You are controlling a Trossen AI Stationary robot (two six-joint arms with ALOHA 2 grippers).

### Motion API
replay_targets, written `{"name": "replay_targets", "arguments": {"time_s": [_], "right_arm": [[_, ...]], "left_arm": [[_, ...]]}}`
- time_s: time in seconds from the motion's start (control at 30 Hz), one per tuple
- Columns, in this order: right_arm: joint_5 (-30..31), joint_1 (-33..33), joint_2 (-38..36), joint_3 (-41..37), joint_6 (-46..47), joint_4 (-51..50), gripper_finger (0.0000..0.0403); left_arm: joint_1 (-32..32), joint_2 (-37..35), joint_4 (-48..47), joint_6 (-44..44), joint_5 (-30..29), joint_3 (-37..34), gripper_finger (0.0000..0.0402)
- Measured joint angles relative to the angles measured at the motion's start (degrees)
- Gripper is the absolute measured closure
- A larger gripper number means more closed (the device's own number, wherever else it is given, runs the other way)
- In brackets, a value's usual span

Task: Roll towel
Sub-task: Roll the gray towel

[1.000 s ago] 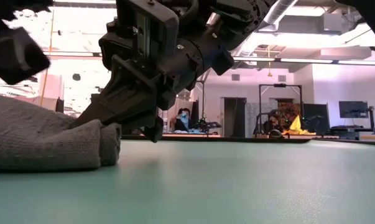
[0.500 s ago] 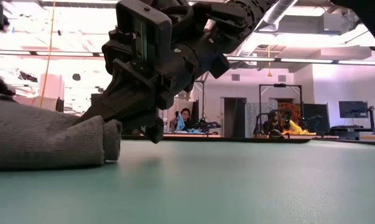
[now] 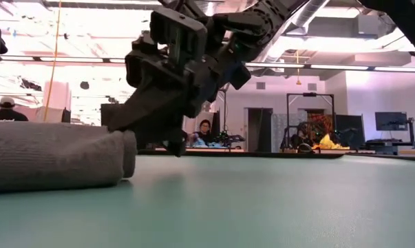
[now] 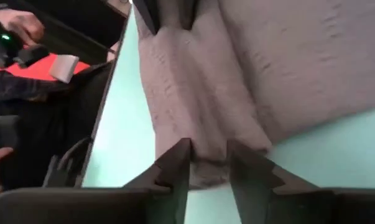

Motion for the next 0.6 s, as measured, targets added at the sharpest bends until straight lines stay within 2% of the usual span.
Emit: {"name": "replay_targets", "arguments": {"time_s": [0.1,0.17,0.33,0.43,0.6], "right_arm": [[-0.4,-1.17,-0.17,-0.01,-2.62,1.99,0.0255],[1.95,-1.66,-0.16,-0.01,-4.66,5.61,0.0248],[18.63,-1.63,1.24,0.31,-8.79,13.95,0.0253],[19.95,-1.82,3.41,1.83,-9.18,14.5,0.027],[20.55,-2.82,9.85,9.52,-9.17,12.59,0.0306]], "left_arm": [[-0.03,0.0,0.12,-0.1,0.6,0.0,0.0262],[-0.03,0.0,0.09,-0.1,0.59,-0.02,0.0262],[-0.03,0.02,0.2,-0.12,0.56,-0.05,0.0262],[-0.03,0.02,0.48,-0.1,0.54,-0.11,0.0262],[-0.03,0.04,0.86,-0.1,0.7,-0.13,0.0262]]}}
